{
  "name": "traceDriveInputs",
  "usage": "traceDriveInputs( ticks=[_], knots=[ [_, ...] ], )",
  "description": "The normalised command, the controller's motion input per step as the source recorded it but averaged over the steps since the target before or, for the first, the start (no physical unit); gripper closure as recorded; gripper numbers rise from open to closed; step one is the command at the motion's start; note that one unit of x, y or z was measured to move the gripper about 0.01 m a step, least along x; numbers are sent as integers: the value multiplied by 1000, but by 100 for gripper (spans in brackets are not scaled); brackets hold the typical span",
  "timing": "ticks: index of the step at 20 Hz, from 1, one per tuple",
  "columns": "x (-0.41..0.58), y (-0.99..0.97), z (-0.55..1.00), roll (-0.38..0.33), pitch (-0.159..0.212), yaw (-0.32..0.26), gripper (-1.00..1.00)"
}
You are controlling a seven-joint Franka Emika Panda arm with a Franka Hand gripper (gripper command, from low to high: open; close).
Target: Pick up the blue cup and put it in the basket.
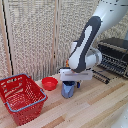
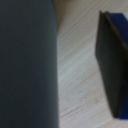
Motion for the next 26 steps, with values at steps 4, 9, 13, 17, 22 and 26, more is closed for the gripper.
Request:
traceDriveInputs(
  ticks=[4,9,13,17,22,26],
  knots=[
    [-38,40,474,10,-61,-110,100],
    [-35,85,559,43,-32,-106,100],
    [-29,35,477,88,-8,-71,100],
    [184,226,746,111,41,-51,100],
    [650,258,901,58,94,45,100],
    [755,286,871,70,138,117,100]
  ],
)
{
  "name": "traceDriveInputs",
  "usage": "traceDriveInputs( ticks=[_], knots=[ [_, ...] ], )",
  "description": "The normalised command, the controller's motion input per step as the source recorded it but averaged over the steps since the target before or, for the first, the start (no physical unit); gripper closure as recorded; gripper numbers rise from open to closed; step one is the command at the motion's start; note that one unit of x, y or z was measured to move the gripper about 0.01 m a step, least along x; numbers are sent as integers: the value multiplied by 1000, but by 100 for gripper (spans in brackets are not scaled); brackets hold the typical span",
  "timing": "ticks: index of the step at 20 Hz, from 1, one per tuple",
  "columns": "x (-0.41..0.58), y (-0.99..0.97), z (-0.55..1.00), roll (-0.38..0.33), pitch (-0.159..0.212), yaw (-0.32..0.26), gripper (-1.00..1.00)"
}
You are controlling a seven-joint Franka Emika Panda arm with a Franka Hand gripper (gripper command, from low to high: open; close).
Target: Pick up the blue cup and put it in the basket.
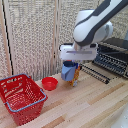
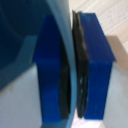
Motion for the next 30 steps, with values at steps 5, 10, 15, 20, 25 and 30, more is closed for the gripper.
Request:
traceDriveInputs(
  ticks=[5,10,15,20,25,30],
  knots=[
    [654,302,855,71,155,150,100],
    [492,489,781,29,174,146,100],
    [455,773,391,0,105,77,100],
    [462,855,96,-9,14,23,100],
    [404,901,1,-17,0,4,100],
    [275,984,-201,-21,16,1,100]
  ],
)
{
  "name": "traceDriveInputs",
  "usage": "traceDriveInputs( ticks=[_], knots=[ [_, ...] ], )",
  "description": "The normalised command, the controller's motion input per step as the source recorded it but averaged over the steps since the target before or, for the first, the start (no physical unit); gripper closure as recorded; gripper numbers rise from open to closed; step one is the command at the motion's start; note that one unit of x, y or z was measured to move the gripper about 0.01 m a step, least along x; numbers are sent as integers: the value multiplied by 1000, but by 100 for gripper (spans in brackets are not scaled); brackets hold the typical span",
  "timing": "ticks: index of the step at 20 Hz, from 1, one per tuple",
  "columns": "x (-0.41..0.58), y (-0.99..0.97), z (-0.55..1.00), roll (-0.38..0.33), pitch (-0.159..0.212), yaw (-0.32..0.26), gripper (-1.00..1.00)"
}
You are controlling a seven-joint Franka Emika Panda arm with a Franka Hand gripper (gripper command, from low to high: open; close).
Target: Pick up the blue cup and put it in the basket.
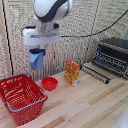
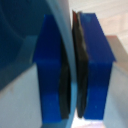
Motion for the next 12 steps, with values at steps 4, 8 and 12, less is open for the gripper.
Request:
traceDriveInputs(
  ticks=[4,8,12],
  knots=[
    [246,999,-338,-11,53,0,100],
    [147,831,-529,-33,34,0,100],
    [71,324,-639,-89,-1,0,100]
  ],
)
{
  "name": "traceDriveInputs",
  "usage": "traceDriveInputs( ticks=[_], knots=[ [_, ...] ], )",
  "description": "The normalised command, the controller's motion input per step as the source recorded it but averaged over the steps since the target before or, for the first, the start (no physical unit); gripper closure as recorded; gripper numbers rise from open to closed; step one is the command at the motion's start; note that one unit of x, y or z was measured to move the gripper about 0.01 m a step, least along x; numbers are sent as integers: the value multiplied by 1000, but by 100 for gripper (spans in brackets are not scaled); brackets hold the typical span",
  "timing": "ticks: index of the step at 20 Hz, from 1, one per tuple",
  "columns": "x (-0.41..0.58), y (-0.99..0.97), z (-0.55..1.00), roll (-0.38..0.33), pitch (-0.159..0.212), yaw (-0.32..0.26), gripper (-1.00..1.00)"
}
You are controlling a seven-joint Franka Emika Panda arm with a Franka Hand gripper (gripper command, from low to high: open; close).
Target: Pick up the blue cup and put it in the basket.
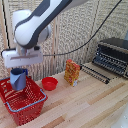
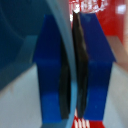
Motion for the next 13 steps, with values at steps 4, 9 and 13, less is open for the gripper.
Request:
traceDriveInputs(
  ticks=[4,9,13],
  knots=[
    [54,10,-450,-169,-4,0,100],
    [134,42,41,-32,0,5,-100],
    [203,1,319,28,42,-32,-100]
  ],
)
